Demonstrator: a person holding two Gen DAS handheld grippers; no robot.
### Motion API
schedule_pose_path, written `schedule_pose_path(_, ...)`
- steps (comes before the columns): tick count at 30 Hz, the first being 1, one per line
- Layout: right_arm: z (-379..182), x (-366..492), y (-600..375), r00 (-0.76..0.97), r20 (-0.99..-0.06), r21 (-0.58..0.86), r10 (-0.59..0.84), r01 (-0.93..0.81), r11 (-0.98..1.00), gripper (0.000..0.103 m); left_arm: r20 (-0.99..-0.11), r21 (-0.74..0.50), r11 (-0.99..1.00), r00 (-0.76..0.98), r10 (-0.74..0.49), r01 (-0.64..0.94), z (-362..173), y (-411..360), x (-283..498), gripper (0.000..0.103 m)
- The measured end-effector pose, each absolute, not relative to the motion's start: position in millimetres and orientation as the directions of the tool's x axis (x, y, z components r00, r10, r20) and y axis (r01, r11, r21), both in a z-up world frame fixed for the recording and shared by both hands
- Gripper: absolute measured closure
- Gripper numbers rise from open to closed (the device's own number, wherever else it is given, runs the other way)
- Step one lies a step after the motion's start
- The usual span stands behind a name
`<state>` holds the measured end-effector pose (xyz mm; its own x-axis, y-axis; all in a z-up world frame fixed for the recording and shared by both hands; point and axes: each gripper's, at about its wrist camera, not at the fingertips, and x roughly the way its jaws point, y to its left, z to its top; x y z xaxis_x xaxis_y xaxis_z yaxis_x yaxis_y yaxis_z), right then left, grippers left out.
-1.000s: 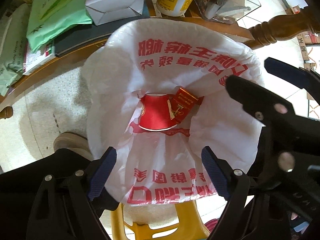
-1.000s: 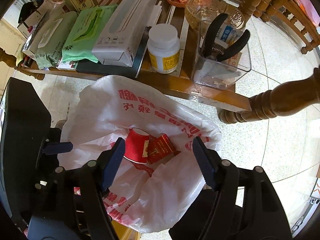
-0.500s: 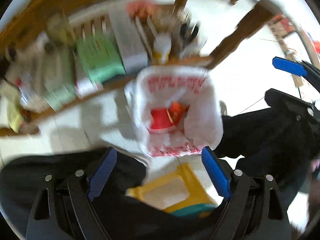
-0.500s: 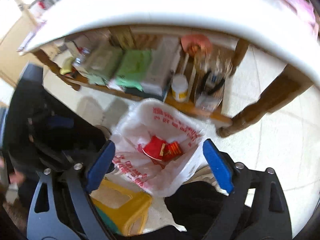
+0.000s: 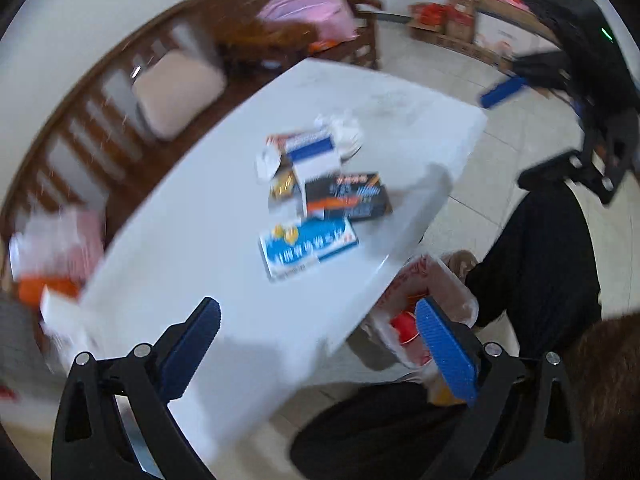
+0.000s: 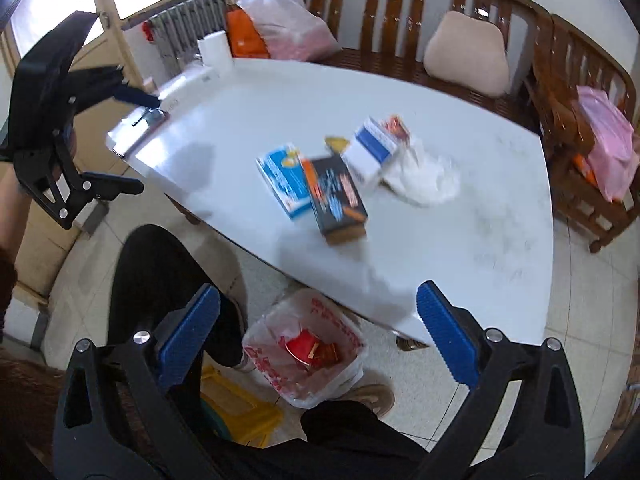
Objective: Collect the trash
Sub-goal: 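Raise both tools back above the table toward the remaining boxes, then grasp the blue-and-white medicine box with the left tool while the right tool grasps the black-and-orange box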
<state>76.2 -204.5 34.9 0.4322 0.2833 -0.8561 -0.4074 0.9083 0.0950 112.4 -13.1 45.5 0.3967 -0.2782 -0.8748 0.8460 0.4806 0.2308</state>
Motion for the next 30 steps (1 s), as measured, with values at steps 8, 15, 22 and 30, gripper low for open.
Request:
schedule_pose_path(8,56,102,-200,0.421,-0.856,0.089,0.299,-0.45,0.889,0.006,-0.895,0.302,0.208,0.352,-0.273,0.93,38,-37,114,0.008)
schedule_pose_path(15,55,135,-200,0.401,-0.866,0.084,0.299,-0.473,0.877,0.006,-0.928,0.226,0.155,0.261,-0.266,0.962,12,-50,149,0.008)
schedule_pose_path(22,47,165,-193,0.363,-0.883,0.073,0.299,-0.522,0.85,0.006,-0.955,0.145,0.125,0.172,-0.24,0.982,-14,-60,183,0.008)
schedule_pose_path(30,5,181,-169,0.24,-0.933,0.078,0.268,-0.593,0.801,0.006,-0.979,0.114,0.058,0.122,-0.162,0.992,-51,-71,199,0.008)
